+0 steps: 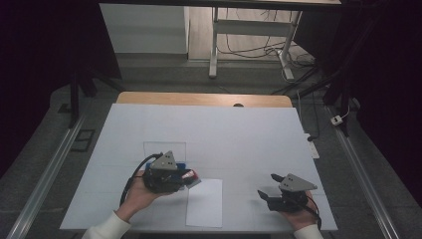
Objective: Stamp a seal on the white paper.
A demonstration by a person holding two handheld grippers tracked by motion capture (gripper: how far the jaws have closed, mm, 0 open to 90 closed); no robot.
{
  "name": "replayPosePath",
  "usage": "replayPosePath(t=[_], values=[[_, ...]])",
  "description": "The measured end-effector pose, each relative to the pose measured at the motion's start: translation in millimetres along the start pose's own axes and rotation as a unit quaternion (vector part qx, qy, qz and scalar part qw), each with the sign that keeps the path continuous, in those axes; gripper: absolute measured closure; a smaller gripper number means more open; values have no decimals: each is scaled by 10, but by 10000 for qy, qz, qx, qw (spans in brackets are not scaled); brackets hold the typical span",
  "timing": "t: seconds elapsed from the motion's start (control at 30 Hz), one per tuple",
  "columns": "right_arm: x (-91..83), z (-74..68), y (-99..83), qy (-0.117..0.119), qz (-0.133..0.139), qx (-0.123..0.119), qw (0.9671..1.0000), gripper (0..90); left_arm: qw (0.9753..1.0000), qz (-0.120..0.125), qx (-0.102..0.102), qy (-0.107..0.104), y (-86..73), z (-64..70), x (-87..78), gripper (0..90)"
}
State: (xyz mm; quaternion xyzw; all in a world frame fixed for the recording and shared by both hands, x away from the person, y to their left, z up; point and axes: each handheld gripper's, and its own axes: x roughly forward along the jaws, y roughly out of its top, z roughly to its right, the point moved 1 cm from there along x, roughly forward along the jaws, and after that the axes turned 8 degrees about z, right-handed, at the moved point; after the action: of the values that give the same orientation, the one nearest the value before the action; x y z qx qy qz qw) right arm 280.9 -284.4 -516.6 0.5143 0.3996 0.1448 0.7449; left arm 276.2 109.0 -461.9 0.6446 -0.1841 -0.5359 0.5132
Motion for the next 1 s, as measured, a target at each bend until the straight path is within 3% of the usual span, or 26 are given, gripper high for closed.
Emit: replayPosePath(t=[0.63,1.0], values=[[5,0,-3,-1,-5,9,10000,245,9989,-352,134,-269,-43,154,288,704],[5,1,-4,10,0,11,10000,245,9977,-572,250,-272,-104,189,418,704]])
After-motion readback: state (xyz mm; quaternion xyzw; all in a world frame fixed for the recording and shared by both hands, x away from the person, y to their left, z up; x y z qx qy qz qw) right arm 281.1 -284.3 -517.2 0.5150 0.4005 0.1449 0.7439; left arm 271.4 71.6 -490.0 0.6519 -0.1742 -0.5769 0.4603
